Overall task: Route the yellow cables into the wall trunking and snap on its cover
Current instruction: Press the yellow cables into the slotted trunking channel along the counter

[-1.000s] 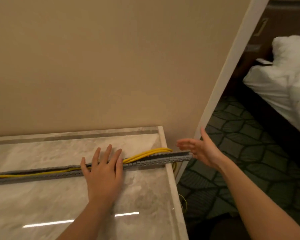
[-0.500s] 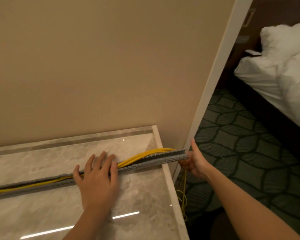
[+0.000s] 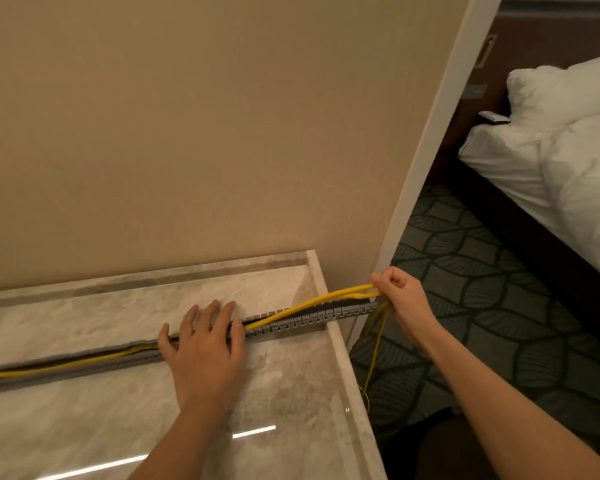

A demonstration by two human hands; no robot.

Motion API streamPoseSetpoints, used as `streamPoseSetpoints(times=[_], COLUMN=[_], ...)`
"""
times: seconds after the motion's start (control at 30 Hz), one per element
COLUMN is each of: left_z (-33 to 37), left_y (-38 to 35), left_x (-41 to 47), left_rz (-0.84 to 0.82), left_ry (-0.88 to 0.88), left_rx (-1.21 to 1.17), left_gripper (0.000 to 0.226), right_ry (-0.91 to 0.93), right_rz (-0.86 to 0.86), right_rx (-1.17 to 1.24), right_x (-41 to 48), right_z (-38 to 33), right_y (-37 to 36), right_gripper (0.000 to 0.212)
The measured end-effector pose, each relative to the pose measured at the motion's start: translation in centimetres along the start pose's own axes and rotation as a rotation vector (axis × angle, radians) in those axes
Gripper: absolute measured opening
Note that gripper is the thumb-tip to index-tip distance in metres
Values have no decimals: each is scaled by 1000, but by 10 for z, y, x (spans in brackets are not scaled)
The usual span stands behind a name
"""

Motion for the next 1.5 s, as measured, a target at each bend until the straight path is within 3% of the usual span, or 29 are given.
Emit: streamPoseSetpoints(times=[0.9, 1.23, 1.4, 1.5], left_z=[0, 0, 0, 1], left_y=[3, 3, 3, 3], left_x=[-2, -2, -2, -2], left_rz=[-5, -2, -2, 2], left_ry=[-19, -19, -15, -21], left_rx=[-41, -72, -80, -94], left_gripper=[52, 50, 49, 48], right_ry=[129, 129, -11, 37], right_rz=[18, -62, -158, -128], right_rx=[-304, -185, -186, -329], right_x=[-11, -11, -23, -23], right_z=[-4, -18, -16, -28], right_y=[8, 6, 8, 0], right_gripper=[35, 38, 29, 15])
Point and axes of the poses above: each hand's wrist, its own x-axis towards the middle knuckle, its own y-axis out of the back of the hand, z = x × y, the point moved 1 cm from there along x, towards the middle knuckle, and after that the axes turned 14 degrees about y, right-handed, at the moved point
